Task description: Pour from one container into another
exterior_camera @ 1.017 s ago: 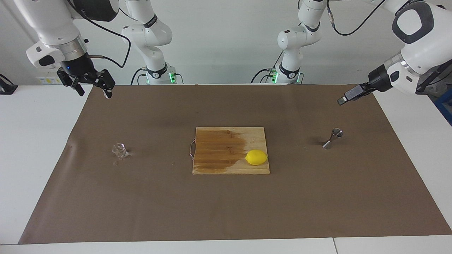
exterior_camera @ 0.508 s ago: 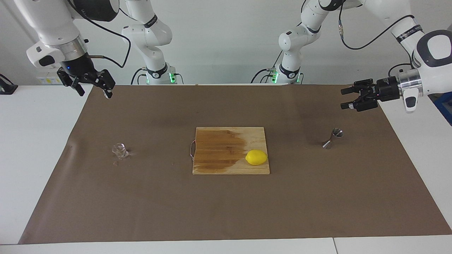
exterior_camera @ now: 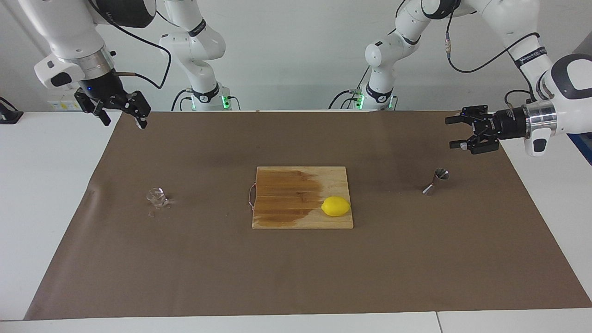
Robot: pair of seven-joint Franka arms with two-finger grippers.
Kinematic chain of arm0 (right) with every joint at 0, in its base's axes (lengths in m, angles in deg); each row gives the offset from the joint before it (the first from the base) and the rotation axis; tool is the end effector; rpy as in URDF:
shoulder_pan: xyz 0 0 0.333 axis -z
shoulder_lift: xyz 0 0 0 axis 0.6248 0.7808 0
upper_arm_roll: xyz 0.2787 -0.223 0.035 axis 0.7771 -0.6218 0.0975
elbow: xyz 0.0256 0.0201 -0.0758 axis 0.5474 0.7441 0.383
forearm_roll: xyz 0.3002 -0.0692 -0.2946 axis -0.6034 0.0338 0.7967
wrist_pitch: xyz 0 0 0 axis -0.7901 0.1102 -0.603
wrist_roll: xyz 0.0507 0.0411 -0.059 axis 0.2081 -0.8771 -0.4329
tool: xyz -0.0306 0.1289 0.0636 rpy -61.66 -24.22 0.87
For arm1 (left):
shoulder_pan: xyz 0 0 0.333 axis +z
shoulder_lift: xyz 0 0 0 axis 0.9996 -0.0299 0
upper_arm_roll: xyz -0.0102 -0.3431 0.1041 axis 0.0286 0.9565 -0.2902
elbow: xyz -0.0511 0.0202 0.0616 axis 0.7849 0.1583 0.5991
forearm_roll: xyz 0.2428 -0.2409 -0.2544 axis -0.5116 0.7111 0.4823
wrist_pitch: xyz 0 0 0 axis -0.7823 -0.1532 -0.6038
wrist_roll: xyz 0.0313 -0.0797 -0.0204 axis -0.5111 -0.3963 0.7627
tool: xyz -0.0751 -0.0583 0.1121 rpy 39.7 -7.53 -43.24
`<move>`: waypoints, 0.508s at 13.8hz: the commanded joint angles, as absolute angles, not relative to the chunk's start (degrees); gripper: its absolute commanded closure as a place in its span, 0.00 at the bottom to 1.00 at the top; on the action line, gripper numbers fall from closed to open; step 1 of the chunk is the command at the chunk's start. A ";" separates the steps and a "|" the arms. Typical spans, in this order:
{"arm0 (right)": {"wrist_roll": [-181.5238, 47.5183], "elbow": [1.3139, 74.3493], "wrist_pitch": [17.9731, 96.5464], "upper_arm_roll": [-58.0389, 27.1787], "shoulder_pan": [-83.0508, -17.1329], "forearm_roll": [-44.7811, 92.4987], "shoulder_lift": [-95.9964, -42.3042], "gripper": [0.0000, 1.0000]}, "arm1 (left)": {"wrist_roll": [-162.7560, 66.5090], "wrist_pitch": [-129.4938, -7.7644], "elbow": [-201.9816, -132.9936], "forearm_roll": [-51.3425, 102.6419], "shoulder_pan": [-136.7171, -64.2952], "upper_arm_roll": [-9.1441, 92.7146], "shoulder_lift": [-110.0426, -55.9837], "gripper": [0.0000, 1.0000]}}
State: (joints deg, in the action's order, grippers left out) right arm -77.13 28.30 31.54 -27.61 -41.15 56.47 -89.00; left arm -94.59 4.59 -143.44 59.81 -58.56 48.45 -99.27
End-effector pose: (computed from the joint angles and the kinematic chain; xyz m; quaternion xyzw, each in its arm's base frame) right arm 0.5634 -0.0317 0.6407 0.9989 -0.0394 0.0188 0.0142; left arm 0.6429 0.1003 0.4703 0.6050 0.4949 -0.4997 0.3734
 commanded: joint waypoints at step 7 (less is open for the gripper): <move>-77.02 28.91 30.89 -26.50 -39.81 56.47 -89.77 0.00 | -96.49 9.55 -141.52 67.40 -56.03 49.13 -108.20 0.00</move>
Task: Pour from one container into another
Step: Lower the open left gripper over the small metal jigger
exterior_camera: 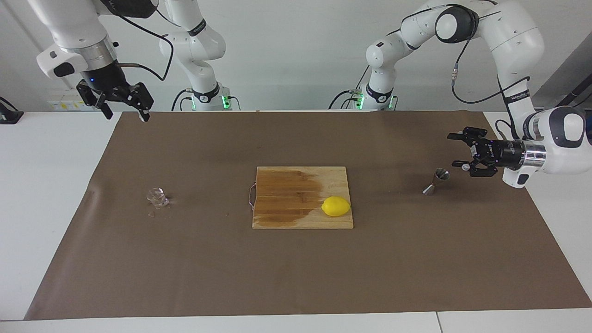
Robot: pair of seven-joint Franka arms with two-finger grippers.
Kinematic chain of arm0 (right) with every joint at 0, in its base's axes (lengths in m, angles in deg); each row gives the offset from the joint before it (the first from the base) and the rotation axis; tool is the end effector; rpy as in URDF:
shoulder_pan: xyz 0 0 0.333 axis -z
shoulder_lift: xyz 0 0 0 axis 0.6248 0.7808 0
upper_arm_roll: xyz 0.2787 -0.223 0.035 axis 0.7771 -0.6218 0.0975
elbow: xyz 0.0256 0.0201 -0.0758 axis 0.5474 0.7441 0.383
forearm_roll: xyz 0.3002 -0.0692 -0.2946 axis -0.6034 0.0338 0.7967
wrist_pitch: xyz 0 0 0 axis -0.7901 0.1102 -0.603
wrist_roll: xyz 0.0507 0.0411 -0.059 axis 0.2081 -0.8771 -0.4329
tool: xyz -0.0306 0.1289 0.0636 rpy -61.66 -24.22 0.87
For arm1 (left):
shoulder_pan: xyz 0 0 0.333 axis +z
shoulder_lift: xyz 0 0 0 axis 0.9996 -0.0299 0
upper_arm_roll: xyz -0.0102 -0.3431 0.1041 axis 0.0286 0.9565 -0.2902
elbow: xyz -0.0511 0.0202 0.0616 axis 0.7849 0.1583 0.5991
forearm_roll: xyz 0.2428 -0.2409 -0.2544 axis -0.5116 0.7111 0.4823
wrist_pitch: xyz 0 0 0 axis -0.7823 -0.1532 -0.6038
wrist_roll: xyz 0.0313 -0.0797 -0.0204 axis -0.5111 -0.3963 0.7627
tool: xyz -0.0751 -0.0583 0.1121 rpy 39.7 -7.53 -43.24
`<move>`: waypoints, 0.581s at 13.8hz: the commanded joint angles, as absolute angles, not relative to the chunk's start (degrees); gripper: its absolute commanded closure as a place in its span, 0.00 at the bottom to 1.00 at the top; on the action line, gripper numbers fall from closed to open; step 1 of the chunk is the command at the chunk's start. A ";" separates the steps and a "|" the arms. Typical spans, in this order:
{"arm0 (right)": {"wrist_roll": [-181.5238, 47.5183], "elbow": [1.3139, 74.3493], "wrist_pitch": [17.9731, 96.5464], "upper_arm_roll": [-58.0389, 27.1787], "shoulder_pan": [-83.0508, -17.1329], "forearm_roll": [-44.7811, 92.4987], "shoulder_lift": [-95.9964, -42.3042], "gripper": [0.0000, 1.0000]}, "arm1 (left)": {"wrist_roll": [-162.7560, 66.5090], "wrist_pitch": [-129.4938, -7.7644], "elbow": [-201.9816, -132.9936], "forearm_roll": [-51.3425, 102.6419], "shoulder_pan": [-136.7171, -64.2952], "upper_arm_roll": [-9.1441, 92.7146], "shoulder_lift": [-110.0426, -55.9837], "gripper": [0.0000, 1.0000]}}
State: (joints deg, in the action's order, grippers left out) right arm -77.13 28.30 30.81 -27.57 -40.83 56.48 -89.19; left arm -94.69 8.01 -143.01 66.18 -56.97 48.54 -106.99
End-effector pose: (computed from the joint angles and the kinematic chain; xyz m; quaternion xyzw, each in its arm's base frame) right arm 0.5604 -0.0345 0.6414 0.9989 -0.0419 0.0140 0.0142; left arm 0.6543 0.1175 0.4106 0.5383 0.4682 -0.5666 0.4124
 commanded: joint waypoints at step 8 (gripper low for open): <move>-76.76 29.09 28.60 -25.09 -39.90 56.38 -89.85 0.00 | -95.79 7.71 -138.01 69.42 -52.79 49.57 -117.41 0.00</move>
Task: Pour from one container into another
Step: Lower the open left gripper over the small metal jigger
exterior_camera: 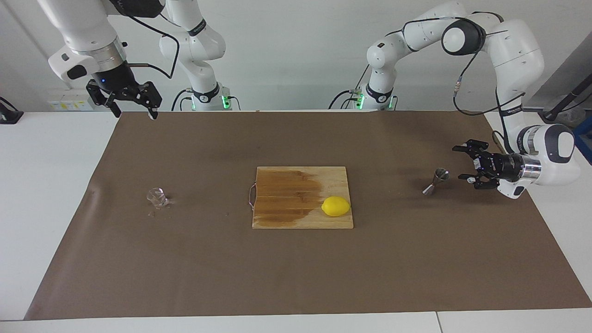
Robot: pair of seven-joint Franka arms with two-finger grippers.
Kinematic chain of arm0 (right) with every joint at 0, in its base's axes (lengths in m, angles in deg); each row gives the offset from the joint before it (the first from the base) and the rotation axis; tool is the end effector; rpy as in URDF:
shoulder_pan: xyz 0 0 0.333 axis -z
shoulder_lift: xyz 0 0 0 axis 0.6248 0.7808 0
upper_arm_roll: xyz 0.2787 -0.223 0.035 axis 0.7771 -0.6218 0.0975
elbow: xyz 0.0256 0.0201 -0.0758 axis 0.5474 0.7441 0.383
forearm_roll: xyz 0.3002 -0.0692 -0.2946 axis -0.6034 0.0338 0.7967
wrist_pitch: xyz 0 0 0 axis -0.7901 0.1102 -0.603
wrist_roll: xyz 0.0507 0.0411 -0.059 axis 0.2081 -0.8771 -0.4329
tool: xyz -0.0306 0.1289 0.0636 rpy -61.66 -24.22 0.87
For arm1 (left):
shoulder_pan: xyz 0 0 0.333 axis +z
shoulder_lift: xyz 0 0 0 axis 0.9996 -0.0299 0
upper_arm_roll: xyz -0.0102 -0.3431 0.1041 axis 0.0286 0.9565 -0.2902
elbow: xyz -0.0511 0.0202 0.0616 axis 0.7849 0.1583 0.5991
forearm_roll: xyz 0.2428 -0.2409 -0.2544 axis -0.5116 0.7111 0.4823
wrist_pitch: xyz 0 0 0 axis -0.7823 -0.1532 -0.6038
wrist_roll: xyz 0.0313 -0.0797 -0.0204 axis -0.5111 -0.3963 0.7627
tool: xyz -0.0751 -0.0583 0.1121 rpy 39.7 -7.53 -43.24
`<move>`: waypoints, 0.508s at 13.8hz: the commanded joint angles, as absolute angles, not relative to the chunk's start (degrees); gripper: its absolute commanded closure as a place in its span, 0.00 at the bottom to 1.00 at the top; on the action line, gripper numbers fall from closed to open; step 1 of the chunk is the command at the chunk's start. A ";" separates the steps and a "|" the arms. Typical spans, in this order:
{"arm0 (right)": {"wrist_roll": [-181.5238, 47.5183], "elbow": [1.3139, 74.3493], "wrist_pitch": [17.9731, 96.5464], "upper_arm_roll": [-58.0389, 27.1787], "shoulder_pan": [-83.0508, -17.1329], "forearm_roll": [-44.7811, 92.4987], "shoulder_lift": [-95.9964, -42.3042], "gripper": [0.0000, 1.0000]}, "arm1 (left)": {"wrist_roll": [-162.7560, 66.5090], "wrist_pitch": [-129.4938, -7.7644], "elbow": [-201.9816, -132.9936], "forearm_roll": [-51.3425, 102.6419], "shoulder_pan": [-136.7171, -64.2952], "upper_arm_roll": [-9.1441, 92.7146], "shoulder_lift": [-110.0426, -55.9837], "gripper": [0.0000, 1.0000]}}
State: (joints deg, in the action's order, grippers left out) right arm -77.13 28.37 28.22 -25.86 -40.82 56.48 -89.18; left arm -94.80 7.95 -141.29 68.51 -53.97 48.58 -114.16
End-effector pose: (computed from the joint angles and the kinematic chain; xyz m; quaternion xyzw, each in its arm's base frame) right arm 0.5545 -0.0171 0.6368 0.9995 -0.0275 -0.0090 0.0155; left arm 0.6613 0.1579 0.3489 0.4823 0.4768 -0.5879 0.4409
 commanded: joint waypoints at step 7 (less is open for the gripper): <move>-76.85 29.18 28.43 -25.18 -39.81 55.50 -90.12 0.00 | -91.23 5.15 -133.79 67.41 -52.17 50.10 -122.87 0.00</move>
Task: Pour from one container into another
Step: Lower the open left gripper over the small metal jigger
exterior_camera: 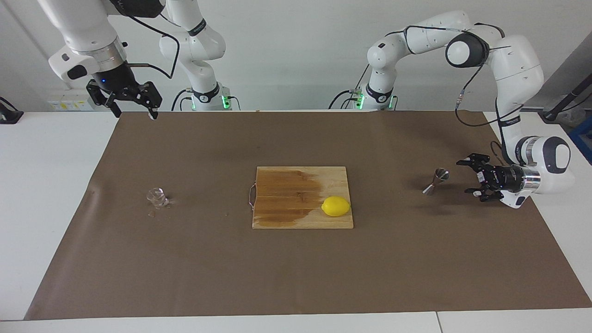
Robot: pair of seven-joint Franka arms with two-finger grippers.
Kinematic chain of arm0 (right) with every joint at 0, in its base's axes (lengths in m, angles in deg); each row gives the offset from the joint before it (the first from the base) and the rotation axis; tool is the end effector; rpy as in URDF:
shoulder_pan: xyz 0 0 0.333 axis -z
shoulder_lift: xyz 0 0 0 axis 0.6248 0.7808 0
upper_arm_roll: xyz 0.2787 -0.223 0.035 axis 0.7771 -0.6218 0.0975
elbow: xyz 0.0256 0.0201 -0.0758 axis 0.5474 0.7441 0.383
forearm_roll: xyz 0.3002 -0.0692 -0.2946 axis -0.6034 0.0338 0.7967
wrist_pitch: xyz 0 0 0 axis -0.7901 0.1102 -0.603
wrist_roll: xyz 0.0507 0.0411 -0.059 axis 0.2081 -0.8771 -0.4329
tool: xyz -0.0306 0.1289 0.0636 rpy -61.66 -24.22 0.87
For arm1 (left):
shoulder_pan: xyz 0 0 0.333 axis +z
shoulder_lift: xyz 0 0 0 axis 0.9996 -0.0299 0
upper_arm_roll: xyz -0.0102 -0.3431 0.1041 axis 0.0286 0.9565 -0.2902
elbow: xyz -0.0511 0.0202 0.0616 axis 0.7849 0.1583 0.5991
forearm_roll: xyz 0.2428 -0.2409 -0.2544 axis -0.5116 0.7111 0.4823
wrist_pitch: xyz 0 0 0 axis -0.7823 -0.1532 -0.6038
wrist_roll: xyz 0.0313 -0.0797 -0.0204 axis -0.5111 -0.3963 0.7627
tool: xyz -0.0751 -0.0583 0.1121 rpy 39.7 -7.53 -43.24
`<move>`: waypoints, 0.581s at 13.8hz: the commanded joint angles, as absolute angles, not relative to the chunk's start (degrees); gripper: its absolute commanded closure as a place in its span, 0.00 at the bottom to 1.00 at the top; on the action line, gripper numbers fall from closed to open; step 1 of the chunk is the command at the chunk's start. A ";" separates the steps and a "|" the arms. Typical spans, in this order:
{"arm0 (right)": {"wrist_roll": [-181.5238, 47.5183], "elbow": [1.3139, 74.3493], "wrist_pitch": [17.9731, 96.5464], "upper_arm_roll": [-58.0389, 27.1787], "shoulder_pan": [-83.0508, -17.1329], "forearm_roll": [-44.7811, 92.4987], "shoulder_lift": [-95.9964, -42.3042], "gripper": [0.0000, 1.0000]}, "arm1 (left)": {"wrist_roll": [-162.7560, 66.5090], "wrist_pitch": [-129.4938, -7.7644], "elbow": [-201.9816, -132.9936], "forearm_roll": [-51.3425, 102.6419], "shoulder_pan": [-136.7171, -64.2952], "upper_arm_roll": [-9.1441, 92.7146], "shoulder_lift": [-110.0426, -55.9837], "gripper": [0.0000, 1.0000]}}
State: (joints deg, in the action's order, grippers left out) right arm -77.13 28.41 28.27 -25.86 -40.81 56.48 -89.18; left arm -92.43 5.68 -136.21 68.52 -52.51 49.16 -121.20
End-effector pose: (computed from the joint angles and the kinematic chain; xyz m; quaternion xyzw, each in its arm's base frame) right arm 0.5546 -0.0172 0.6365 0.9995 -0.0276 -0.0089 0.0155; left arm 0.6784 0.1851 0.2995 0.4694 0.4823 -0.5719 0.4690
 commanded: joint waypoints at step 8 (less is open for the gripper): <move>-76.85 29.18 28.52 -25.18 -39.81 55.42 -90.12 0.00 | -88.76 5.24 -131.94 58.09 -52.26 52.55 -124.19 0.00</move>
State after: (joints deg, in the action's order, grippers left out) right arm -77.13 28.41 28.27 -25.86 -40.81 56.48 -89.18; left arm -89.19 5.32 -134.79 60.47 -52.59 51.36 -122.12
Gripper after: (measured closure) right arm 0.000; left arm 0.000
